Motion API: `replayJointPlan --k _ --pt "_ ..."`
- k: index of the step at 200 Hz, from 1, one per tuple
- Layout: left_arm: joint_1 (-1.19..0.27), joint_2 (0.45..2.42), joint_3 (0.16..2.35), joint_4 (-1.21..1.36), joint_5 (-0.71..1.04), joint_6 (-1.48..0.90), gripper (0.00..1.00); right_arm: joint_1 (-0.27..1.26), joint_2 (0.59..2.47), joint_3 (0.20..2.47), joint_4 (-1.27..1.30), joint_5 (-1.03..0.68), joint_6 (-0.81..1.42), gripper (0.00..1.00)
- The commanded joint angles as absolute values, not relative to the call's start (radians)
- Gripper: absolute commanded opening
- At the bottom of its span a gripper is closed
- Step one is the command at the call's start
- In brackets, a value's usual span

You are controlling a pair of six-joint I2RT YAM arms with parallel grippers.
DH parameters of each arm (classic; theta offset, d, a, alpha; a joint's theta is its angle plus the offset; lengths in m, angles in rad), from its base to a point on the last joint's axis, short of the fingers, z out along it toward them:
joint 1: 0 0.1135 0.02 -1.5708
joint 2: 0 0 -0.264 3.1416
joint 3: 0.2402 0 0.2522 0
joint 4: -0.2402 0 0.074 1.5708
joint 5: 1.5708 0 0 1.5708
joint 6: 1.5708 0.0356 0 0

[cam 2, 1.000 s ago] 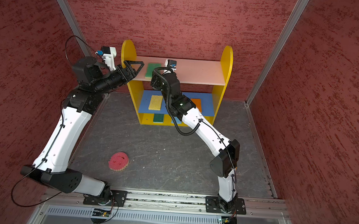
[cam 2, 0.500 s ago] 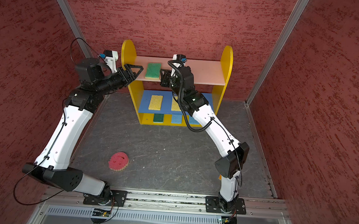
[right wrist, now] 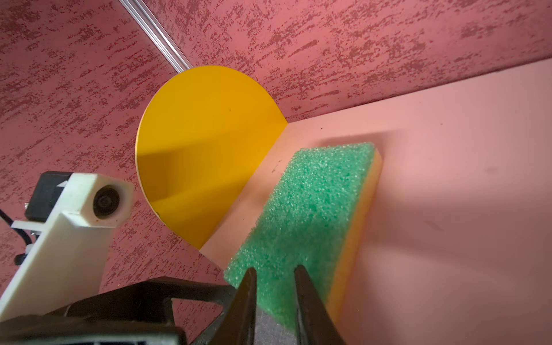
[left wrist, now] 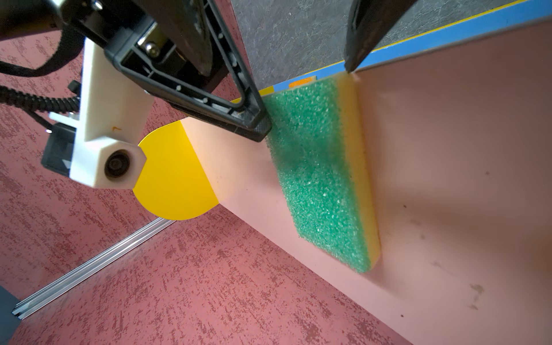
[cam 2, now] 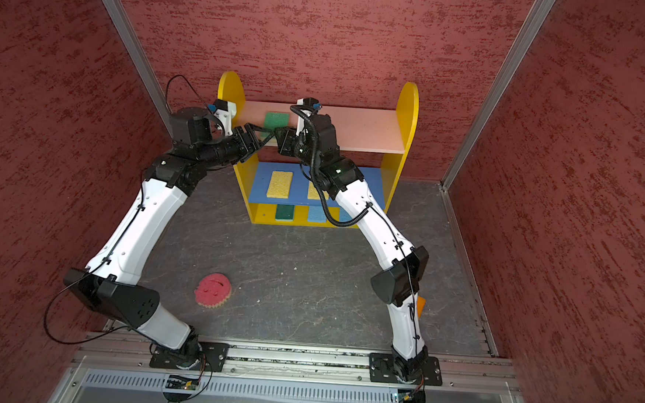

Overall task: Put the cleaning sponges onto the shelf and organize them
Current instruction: 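Open the right gripper and push the sponge flat with both grippers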

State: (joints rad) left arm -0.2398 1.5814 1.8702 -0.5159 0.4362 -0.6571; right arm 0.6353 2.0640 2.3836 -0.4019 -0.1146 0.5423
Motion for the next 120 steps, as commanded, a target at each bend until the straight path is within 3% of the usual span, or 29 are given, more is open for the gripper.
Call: replayJointPlan --k 1,120 --pt "-0.24 1.59 1.91 -0.502 0.428 -0.638 0.69 0.624 2.096 2.414 -0.436 -0.149 0.568 0.25" --pt "-0.253 1.655 1.963 -0.511 0.433 -0.647 0.67 0.576 2.152 2.46 -0.389 -0.185 0.623 0.3"
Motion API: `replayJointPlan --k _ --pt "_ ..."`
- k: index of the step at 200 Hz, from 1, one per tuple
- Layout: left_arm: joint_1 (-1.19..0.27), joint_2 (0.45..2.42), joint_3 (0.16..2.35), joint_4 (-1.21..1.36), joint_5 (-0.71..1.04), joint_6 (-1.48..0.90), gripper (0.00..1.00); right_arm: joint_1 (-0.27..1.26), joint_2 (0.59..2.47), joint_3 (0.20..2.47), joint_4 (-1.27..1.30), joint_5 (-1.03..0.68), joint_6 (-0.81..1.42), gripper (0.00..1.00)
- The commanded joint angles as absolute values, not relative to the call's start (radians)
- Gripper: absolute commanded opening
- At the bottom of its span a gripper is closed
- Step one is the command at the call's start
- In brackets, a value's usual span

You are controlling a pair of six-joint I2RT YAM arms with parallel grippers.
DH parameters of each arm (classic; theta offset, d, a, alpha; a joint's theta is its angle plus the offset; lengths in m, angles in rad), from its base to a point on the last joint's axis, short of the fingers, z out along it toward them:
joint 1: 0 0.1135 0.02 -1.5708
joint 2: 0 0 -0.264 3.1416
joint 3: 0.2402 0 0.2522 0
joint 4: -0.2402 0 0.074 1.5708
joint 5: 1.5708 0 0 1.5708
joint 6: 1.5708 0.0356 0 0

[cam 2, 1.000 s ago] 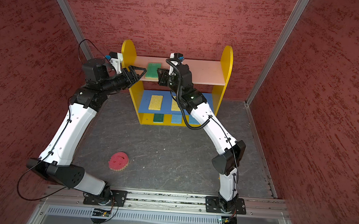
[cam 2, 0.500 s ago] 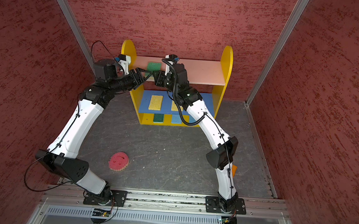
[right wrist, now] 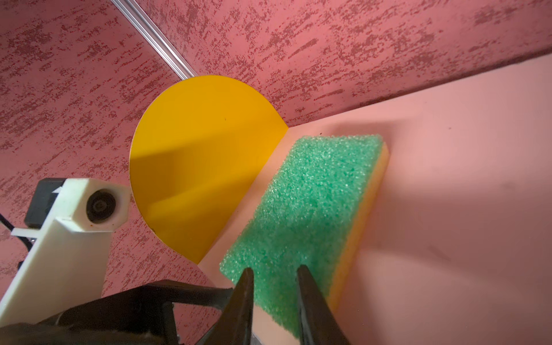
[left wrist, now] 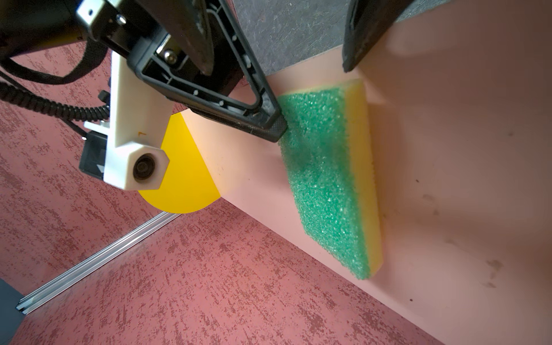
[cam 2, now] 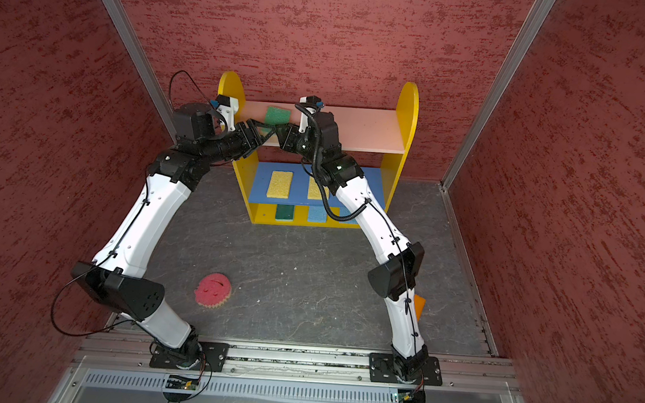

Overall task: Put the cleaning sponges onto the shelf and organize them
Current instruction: 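Open the right gripper and push the sponge flat with both grippers, then withdraw both grippers from the top board and lower them toward the floor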

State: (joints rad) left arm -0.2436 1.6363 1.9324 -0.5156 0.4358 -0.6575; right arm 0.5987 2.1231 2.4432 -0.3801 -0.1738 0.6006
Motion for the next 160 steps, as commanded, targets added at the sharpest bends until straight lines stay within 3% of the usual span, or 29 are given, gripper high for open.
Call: replayJointPlan --k 1,53,131,160 --pt "-0.253 1.655 1.963 -0.512 0.433 -0.646 0.67 0.577 2.152 2.46 -0.388 -0.186 0.623 0.31" --pt "-0.255 1.654 1.969 -0.518 0.43 -0.644 0.66 0.569 2.139 2.46 -0.353 -0.204 0.632 0.46" --pt "-0.238 1.646 1.996 -0.536 0.42 -0.637 0.66 0.568 2.065 2.45 -0.362 -0.219 0.623 0.51" --pt "-0.236 1.654 2.005 -0.545 0.416 -0.628 0.66 0.566 1.945 2.325 -0.323 -0.151 0.588 0.53"
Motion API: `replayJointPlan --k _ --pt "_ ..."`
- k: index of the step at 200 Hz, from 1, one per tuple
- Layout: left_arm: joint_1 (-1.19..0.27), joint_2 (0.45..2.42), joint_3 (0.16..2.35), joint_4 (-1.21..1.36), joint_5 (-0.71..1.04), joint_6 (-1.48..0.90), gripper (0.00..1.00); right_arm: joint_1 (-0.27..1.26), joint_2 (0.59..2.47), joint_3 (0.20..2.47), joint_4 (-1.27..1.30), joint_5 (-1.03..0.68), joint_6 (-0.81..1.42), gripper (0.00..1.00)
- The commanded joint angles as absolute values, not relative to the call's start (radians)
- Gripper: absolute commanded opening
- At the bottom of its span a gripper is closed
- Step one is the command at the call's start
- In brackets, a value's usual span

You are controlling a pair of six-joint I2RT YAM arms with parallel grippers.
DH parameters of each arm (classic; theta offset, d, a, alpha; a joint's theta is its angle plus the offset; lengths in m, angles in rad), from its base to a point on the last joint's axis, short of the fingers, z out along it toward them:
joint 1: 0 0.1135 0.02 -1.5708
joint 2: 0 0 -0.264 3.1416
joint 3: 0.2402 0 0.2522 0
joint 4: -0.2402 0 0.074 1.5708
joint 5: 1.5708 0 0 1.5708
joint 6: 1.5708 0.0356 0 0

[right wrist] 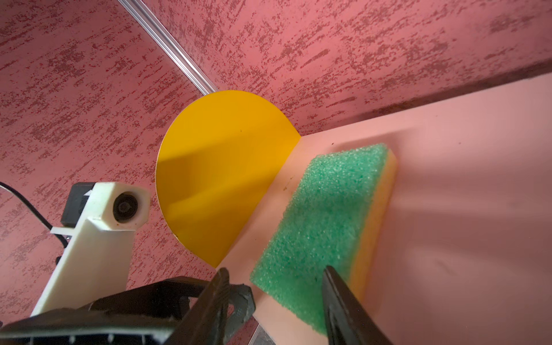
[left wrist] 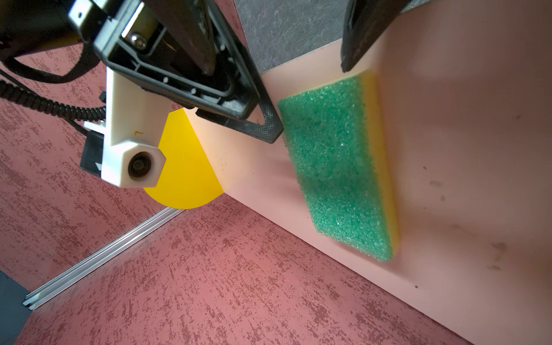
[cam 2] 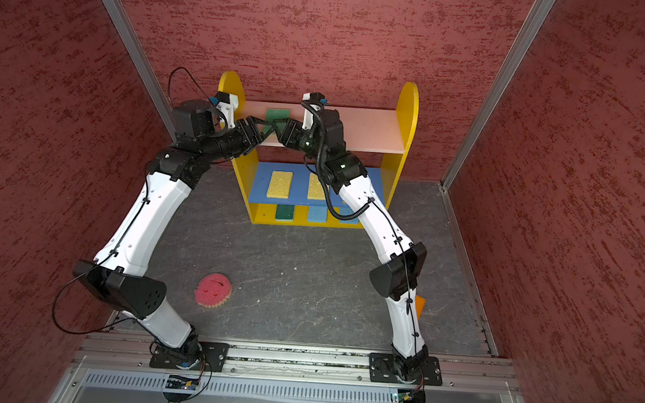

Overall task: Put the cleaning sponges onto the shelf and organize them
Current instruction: 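Withdraw both grippers from the top board and lower them toward the floor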

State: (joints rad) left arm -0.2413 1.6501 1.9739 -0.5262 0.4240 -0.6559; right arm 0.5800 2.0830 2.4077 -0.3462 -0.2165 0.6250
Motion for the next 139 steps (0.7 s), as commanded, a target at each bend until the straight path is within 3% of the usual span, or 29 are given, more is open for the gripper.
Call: replayJointPlan --k 1,52,73,97,139 --pt "-0.236 1.655 2.006 -0.545 0.416 -0.629 0.66 0.567 1.938 2.318 -0.32 -0.149 0.587 0.53" --pt "-0.233 1.667 2.007 -0.547 0.417 -0.63 0.66 0.557 1.69 1.984 -0.155 -0.008 0.549 0.53" --pt "-0.233 1.673 2.009 -0.54 0.418 -0.637 0.66 0.554 1.654 1.935 -0.14 -0.005 0.552 0.46" --pt "-0.233 1.685 2.017 -0.537 0.413 -0.638 0.66 0.554 1.637 1.9 -0.13 -0.017 0.558 0.31" --pt "-0.233 1.709 2.037 -0.548 0.411 -0.64 0.66 0.553 1.631 1.868 -0.134 -0.028 0.56 0.28"
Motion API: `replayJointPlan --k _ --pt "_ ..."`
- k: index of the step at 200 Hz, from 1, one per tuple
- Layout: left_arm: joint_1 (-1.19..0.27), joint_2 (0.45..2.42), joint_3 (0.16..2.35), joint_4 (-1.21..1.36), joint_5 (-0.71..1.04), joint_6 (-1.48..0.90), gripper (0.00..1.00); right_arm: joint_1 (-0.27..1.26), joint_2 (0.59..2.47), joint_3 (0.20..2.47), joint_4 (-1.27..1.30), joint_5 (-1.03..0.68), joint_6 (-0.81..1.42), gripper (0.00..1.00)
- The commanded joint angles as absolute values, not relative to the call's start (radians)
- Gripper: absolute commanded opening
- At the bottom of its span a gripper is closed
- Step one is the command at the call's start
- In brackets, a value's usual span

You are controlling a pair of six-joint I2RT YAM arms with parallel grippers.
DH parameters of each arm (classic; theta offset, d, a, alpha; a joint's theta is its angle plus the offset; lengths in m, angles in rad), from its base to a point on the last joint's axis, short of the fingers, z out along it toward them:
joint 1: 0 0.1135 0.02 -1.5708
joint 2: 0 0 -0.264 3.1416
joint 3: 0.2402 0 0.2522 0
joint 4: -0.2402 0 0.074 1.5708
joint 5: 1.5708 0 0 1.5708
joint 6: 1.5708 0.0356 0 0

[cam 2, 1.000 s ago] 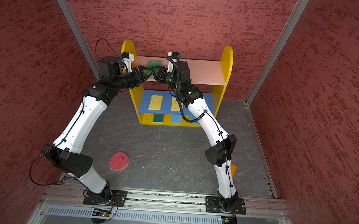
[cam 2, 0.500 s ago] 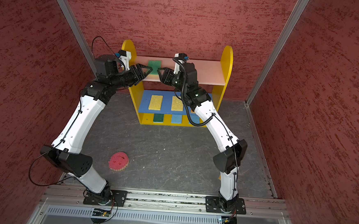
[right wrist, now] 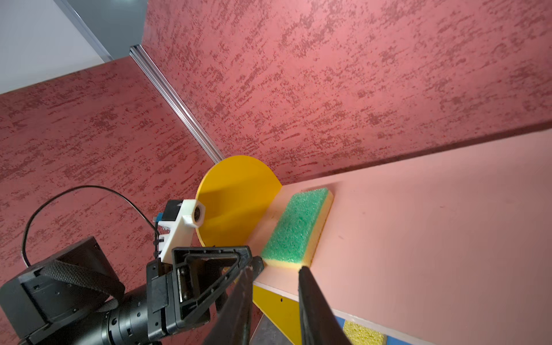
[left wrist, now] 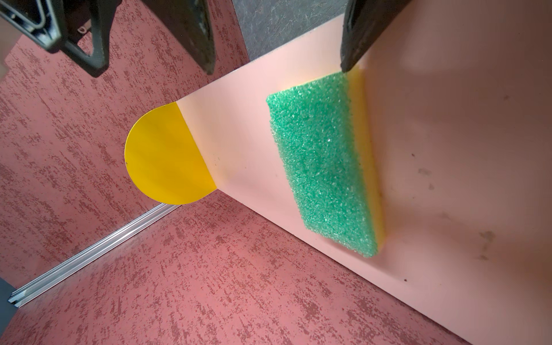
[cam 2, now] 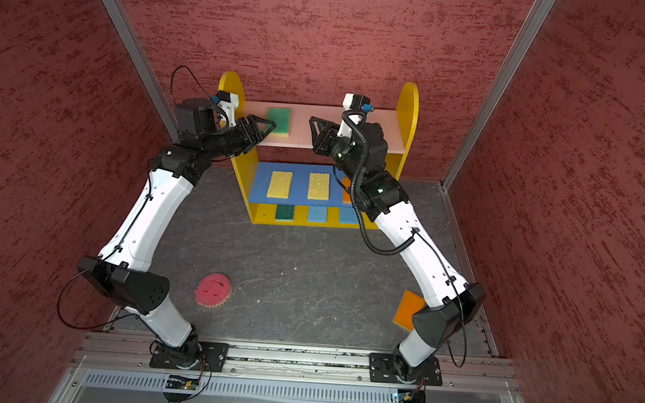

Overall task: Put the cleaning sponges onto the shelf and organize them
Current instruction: 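Withdraw both grippers from the top board and lower them toward the floor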

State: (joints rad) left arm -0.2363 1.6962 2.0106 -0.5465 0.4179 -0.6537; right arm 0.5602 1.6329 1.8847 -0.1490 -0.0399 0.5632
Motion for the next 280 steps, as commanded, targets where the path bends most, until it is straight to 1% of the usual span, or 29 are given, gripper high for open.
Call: replayJointPlan --k 1,86,115,136,159,185,213,236,257,280 --pt "-0.233 1.709 2.037 -0.548 0.412 -0.64 0.66 0.553 1.63 1.867 -0.134 -0.028 0.561 0.28" --pt "-0.229 1.683 2.038 -0.553 0.411 -0.644 0.65 0.549 1.623 1.837 -0.145 -0.041 0.562 0.29" --pt "-0.231 1.615 2.032 -0.552 0.416 -0.646 0.65 0.551 1.617 1.834 -0.2 -0.044 0.535 0.29" --pt "-0.239 1.518 1.996 -0.558 0.404 -0.624 0.65 0.564 1.588 1.811 -0.256 -0.005 0.498 0.29" --pt "-0.249 1.368 1.895 -0.576 0.35 -0.582 0.66 0.619 1.537 1.756 -0.3 0.081 0.434 0.32" --pt "-0.254 1.159 1.698 -0.616 0.242 -0.546 0.68 0.7 1.47 1.655 -0.328 0.188 0.378 0.36" --pt "-0.251 0.958 1.489 -0.712 0.105 -0.542 0.7 0.82 1.433 1.532 -0.317 0.251 0.344 0.38" --pt "-0.241 0.846 1.359 -0.826 0.001 -0.557 0.72 0.949 1.448 1.421 -0.275 0.282 0.333 0.4" --pt "-0.224 0.773 1.255 -0.908 -0.05 -0.583 0.74 1.06 1.525 1.33 -0.219 0.294 0.348 0.43" --pt "-0.208 0.714 1.14 -0.942 -0.051 -0.615 0.74 1.1 1.573 1.282 -0.216 0.269 0.404 0.46"
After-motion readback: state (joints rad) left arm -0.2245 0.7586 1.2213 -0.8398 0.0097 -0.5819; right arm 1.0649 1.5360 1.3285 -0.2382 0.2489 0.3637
